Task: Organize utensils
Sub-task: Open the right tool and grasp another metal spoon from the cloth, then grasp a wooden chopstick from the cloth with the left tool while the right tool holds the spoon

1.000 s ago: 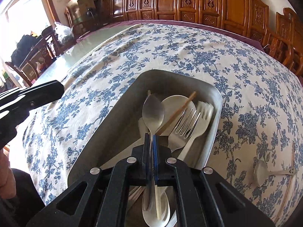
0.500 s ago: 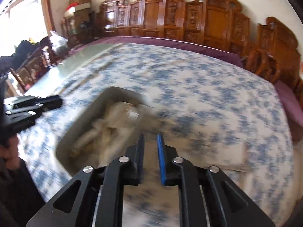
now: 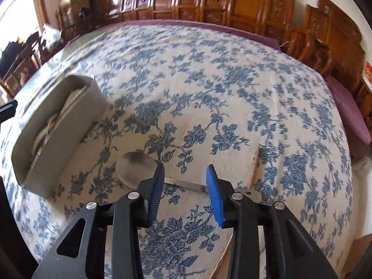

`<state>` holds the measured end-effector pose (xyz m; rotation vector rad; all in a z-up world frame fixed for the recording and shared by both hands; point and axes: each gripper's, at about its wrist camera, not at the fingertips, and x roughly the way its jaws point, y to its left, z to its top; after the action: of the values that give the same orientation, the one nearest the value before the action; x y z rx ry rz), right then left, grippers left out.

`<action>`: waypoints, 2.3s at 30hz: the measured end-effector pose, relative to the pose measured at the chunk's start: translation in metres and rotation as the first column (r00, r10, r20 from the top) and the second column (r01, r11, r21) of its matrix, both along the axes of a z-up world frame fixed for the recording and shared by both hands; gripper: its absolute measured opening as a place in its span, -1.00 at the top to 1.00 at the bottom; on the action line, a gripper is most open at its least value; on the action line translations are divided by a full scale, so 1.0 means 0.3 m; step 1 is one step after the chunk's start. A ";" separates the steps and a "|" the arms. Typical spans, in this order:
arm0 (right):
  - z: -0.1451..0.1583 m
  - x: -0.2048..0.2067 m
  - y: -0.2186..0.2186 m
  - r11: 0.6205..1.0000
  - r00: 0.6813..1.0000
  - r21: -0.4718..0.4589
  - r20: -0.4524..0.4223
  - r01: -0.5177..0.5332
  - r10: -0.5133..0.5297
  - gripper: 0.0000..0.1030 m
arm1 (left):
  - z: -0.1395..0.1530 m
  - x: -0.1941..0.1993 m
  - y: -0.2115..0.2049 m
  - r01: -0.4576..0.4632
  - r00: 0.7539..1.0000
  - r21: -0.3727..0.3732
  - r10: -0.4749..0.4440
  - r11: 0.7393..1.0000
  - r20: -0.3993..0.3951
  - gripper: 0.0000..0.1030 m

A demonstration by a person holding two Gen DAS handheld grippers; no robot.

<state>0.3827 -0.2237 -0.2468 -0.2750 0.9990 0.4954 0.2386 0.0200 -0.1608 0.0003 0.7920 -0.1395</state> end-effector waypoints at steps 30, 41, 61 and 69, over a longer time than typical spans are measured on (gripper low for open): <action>-0.056 -0.111 0.058 0.992 0.995 -0.097 -0.067 -0.075 0.069 0.86 | -0.020 -0.036 -0.143 0.082 0.997 0.024 -0.082 0.996 -0.006 0.55; 0.071 -0.233 -0.158 0.996 0.996 0.010 0.007 0.088 -0.088 0.86 | -0.004 -0.074 -0.279 0.130 0.991 0.011 -0.130 0.991 -0.014 0.54; -0.024 -0.304 -0.533 0.963 0.964 0.034 -0.013 0.267 -0.266 0.86 | -0.119 0.078 -0.718 0.265 0.958 0.035 -0.259 0.964 -0.120 0.51; -0.051 -0.296 -0.586 0.953 0.954 0.043 -0.029 0.301 -0.300 0.86 | -0.211 0.206 -0.874 0.304 0.939 0.034 -0.294 0.952 -0.179 0.46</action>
<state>0.2939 -0.3995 -0.2620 -0.0725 1.0283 0.2440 0.3005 -0.2420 -0.2242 0.1697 0.9666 -0.4086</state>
